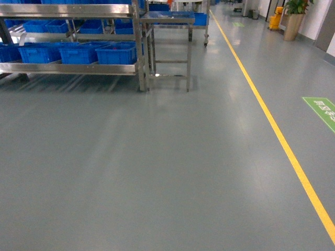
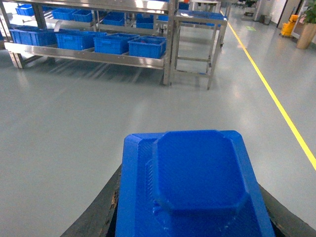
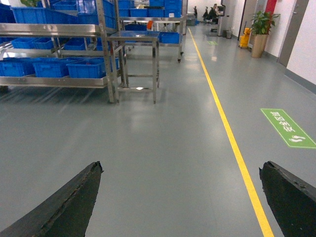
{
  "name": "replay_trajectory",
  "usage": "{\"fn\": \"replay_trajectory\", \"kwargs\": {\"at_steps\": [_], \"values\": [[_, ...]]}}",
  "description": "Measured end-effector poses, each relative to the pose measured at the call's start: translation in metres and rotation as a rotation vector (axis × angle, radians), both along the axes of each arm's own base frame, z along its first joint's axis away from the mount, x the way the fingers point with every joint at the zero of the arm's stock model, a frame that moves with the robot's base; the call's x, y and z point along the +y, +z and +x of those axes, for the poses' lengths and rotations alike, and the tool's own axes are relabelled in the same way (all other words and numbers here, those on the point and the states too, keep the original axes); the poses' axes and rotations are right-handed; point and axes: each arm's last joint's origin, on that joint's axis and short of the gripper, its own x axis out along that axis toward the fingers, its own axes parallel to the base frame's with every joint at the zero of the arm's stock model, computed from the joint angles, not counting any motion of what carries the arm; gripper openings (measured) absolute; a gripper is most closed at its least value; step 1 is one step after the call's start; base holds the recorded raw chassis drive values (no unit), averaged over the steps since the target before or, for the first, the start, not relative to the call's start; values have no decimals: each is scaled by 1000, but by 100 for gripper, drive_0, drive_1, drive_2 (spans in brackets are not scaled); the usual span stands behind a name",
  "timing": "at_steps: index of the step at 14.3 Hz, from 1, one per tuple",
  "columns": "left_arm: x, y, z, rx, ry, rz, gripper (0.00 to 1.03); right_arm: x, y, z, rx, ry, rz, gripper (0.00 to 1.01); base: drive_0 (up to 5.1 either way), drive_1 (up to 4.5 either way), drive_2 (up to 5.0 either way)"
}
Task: Pick blue part to blue bin on bottom shelf
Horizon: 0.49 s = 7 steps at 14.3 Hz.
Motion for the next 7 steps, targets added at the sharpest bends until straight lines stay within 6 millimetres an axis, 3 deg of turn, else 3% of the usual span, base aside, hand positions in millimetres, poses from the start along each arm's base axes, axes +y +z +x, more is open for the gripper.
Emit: {"fn": "replay_trajectory", "kwargs": {"at_steps": [7], "values": [[0, 0, 0, -2, -1, 0, 43, 0, 0, 0, 4, 0, 0, 98, -153, -153, -153]]}}
